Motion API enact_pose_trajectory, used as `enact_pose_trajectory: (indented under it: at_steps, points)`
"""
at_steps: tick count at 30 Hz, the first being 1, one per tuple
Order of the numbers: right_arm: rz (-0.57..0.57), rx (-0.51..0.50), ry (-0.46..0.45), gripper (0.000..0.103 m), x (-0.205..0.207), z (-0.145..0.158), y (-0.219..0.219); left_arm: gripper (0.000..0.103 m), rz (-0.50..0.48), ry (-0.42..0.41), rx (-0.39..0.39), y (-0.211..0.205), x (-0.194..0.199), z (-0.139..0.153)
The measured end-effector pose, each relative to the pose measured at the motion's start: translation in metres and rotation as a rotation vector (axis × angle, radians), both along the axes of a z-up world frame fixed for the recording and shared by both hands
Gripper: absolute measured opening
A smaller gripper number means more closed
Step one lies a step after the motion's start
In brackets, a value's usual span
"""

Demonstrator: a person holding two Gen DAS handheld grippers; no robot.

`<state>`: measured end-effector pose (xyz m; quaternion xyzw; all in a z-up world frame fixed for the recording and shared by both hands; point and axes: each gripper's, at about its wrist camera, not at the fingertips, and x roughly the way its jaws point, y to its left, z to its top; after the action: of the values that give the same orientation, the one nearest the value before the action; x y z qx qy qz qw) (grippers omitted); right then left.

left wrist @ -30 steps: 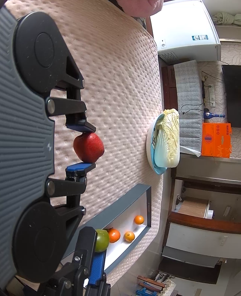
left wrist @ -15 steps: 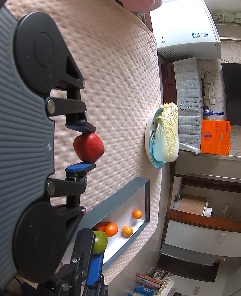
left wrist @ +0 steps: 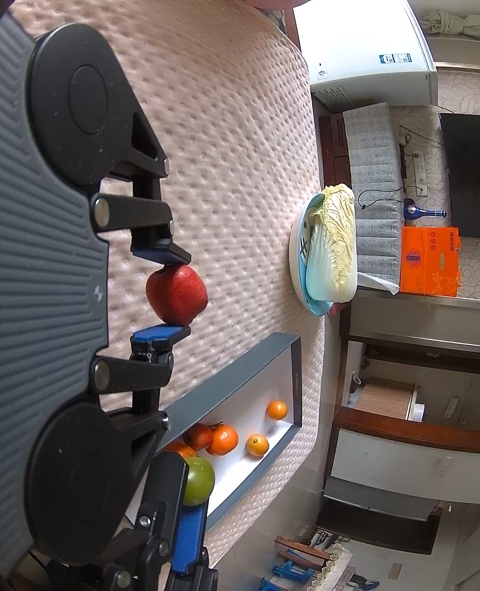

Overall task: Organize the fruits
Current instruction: 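Lift and carry the apple with the left tool while the right tool carries the plum toward the box, then open the left tool over the box while the right tool releases the plum into it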

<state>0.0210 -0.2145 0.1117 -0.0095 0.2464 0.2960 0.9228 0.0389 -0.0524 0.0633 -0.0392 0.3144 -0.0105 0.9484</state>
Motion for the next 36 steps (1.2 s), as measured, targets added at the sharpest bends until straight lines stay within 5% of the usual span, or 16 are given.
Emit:
enact_pose_trajectory:
  at_steps: [36]
  points:
    - [-0.121, 0.007, 0.005, 0.029, -0.003, 0.003, -0.057, 0.040, -0.151, -0.070, -0.031, -0.070, 0.010, 0.009]
